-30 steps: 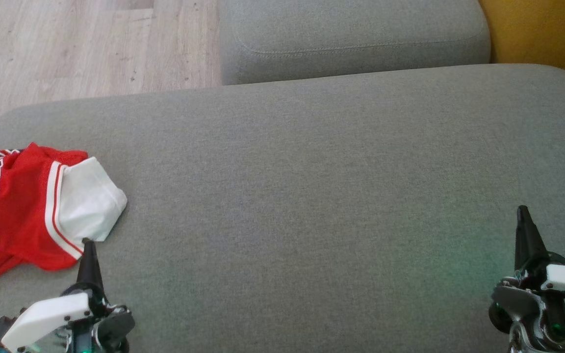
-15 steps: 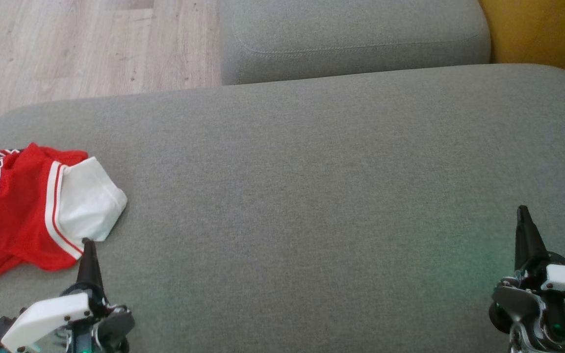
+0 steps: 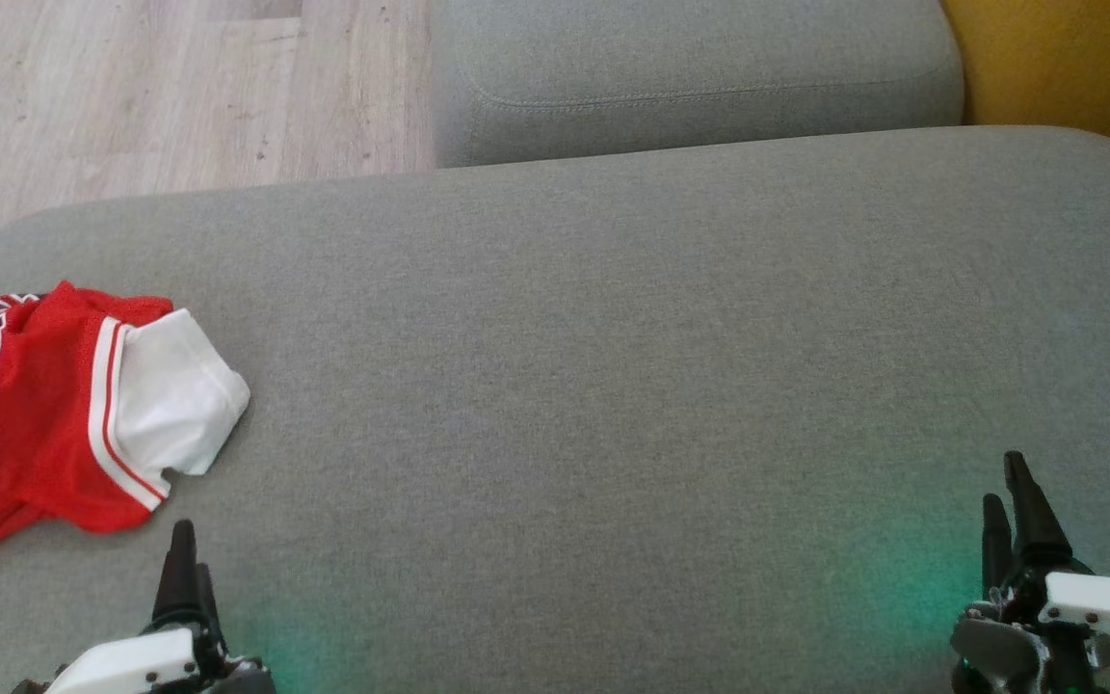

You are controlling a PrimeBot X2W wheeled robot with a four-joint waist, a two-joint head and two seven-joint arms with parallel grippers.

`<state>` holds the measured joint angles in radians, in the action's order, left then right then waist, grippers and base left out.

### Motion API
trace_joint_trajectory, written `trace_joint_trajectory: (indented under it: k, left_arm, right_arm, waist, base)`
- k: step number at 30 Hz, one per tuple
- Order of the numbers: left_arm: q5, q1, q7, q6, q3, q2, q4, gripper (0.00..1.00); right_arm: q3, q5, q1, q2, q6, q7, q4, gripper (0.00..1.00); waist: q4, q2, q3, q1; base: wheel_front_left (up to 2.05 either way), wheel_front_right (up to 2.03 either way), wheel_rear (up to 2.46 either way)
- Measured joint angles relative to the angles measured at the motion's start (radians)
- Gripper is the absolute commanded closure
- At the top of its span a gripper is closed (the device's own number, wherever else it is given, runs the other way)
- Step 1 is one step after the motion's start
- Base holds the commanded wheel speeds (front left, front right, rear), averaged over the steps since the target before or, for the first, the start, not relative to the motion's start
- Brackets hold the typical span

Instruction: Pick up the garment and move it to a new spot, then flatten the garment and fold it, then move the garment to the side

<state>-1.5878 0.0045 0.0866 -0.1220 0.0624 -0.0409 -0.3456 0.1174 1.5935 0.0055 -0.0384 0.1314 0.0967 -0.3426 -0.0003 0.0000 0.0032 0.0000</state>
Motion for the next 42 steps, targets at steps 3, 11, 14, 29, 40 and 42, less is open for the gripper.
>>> trace_joint_trajectory:
  k: [3, 11, 14, 29, 40, 42]
  left_arm:
    - [0.03, 0.0, -0.009, 0.004, -0.002, 0.0, 0.007, 0.0]
    - [0.142, 0.0, -0.028, 0.023, -0.026, 0.0, 0.026, 0.0]
    - [0.194, 0.0, -0.037, 0.027, -0.035, 0.0, 0.029, 0.0]
    - [0.449, 0.0, -0.081, 0.062, -0.096, -0.016, 0.068, 0.0]
    - [0.591, 0.001, -0.116, 0.087, -0.126, -0.029, 0.078, 0.0]
    - [0.616, 0.001, -0.124, 0.088, -0.129, -0.031, 0.078, 0.0]
  right_arm:
    - [-0.002, -0.04, 0.0, 0.0, 0.0, -0.01, 0.001, 0.0]
    - [-0.01, -0.14, -0.002, 0.0, 0.0, -0.031, 0.008, 0.0]
    - [-0.016, -0.186, -0.002, 0.0, 0.0, -0.041, 0.013, 0.0]
    - [-0.05, -0.406, -0.007, 0.0, 0.0, -0.088, 0.024, 0.0]
    - [-0.074, -0.548, -0.017, 0.0, 0.0, -0.12, 0.025, 0.0]
    - [-0.078, -0.569, -0.017, 0.0, 0.0, -0.125, 0.025, 0.0]
  waist:
    - [0.0, 0.0, 0.0, 0.0]
    - [0.001, 0.0, 0.0, 0.0]
    - [0.0, 0.0, 0.0, 0.0]
    - [-0.003, 0.0, -0.002, 0.0]
    - [-0.004, 0.0, -0.004, 0.0]
    - [-0.005, 0.0, -0.005, 0.0]
  base:
    - [0.0, 0.0, 0.0]
    - [0.0, 0.0, 0.0]
    - [0.0, 0.0, 0.0]
    - [0.0, 0.0, 0.0]
    - [0.0, 0.0, 0.0]
    - [0.0, 0.0, 0.0]
